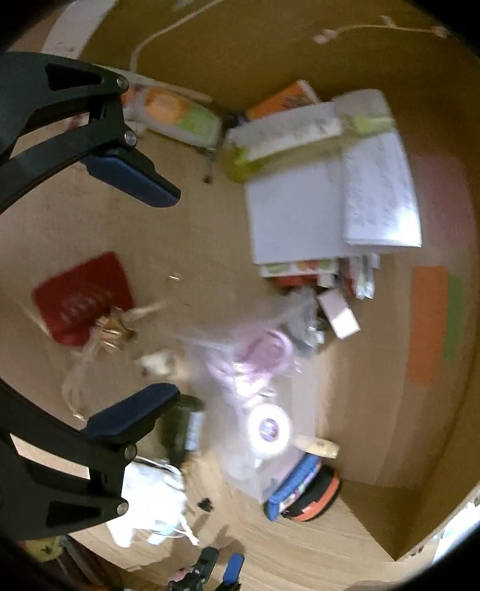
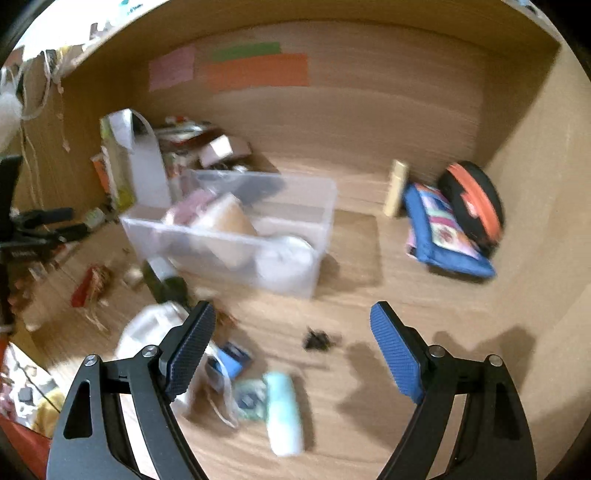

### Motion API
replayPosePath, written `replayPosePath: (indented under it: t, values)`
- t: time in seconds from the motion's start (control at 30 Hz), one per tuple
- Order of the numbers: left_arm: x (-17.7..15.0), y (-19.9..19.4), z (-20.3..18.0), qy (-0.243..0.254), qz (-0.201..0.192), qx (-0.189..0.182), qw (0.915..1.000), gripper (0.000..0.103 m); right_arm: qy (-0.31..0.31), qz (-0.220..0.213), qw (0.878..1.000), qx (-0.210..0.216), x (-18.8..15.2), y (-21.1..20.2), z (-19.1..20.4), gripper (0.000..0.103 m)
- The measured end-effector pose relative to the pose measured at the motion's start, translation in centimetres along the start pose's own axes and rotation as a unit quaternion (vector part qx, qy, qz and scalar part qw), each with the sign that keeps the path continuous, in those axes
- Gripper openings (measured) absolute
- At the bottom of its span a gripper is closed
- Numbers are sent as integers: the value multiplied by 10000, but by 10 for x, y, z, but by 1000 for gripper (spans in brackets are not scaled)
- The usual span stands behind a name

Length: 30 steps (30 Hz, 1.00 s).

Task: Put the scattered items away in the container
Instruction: 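Withdraw both tools from the box back over the table, then grasp the red pouch with the left tool while the right tool grasps the mint-green tube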

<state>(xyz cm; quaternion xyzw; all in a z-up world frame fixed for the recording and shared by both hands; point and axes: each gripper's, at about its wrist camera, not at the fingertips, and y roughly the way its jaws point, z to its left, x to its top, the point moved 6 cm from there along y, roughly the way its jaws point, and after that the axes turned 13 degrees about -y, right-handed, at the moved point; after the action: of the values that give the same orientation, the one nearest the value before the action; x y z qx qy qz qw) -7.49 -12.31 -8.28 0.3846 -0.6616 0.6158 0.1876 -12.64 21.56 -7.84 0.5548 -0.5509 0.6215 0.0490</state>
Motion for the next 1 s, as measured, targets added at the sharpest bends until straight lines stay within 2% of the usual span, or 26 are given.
replayPosePath:
  t: [0.2, 0.47, 0.63, 0.7, 0.8, 0.9, 0.97, 1.0]
  values:
    - [-30, 15, 13, -69, 507, 177, 9985, 97, 84, 331, 9994, -4, -35, 3, -2, 82]
    - [-54, 43, 9, -334, 1112, 22, 9932, 97, 78, 558, 9981, 244, -58, 7, 2, 81]
    - [-57, 51, 5, -252, 1141, 110, 9931, 97, -74, 702, 9965, 454, -66, 15, 11, 66]
    - [-57, 54, 3, -210, 1082, 205, 9937, 97, -131, 801, 9954, 510, -69, 20, 13, 53]
    - [-56, 60, 3, -69, 1060, 319, 9938, 96, -78, 901, 9941, 601, -72, 28, 12, 44]
    - [-54, 61, 2, -44, 1025, 289, 9943, 87, -76, 957, 9938, 569, -71, 32, 8, 39]
    - [-52, 61, 3, -37, 965, 315, 9948, 75, -87, 978, 9934, 587, -70, 34, 7, 38]
    - [-51, 61, 3, -47, 920, 347, 9951, 73, -110, 984, 9933, 600, -68, 36, 7, 38]
